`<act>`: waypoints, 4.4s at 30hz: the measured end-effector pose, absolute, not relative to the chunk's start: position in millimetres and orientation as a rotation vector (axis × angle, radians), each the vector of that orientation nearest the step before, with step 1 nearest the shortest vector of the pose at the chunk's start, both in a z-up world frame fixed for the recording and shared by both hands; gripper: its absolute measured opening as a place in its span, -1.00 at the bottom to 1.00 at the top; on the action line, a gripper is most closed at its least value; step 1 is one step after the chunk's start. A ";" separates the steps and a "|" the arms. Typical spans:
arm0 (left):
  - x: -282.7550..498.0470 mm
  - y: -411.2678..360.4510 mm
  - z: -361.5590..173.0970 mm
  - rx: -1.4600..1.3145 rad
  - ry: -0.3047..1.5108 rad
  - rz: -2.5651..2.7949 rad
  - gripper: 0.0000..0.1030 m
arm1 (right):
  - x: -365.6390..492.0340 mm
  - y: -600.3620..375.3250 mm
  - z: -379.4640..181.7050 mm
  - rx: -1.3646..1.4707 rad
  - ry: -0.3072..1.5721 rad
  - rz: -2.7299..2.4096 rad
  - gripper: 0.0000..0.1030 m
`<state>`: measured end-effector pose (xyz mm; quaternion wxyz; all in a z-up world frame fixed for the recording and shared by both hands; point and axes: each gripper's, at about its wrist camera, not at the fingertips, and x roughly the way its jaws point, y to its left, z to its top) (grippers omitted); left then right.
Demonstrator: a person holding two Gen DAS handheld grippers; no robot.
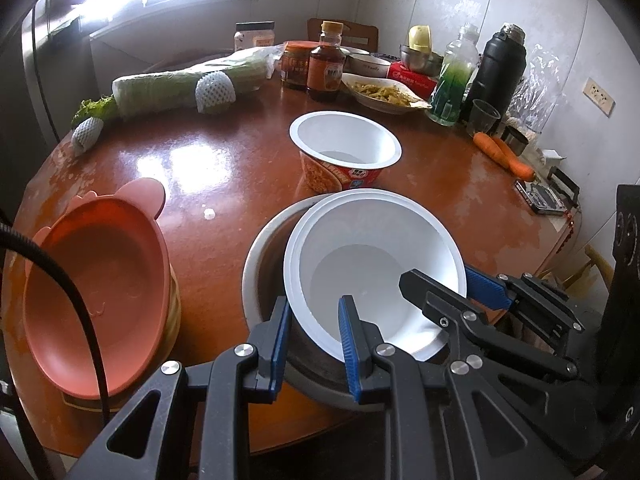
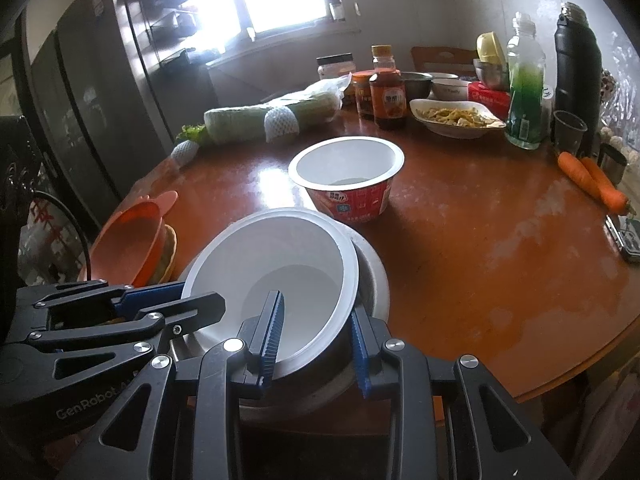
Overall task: Organize plates and bowls
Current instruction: 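Lift the white bowl with the left tool and lower it into the steel bowl, then open the left tool to release the white bowl in the steel bowl, then move the left tool to the red-printed paper bowl and grip its rim, then lift the paper bowl with the left tool over the white bowl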
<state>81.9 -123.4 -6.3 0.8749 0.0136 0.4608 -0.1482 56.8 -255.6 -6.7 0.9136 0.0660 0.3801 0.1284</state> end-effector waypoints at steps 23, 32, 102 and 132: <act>80.7 -120.7 -6.7 0.023 0.964 -0.304 -0.53 | 55.2 -258.0 -3.9 0.136 0.775 0.254 -0.33; 80.0 -118.3 -3.0 0.023 0.956 -0.306 -0.47 | 53.3 -259.6 -0.2 0.148 0.765 0.246 -0.31; 201.0 -147.2 11.9 -0.076 0.914 -0.296 -0.23 | 174.4 -304.9 3.8 0.169 0.760 0.175 0.06; 227.6 -140.7 -17.5 -0.147 0.996 -0.299 -0.24 | 200.8 -295.7 -22.9 0.204 0.813 0.237 -0.16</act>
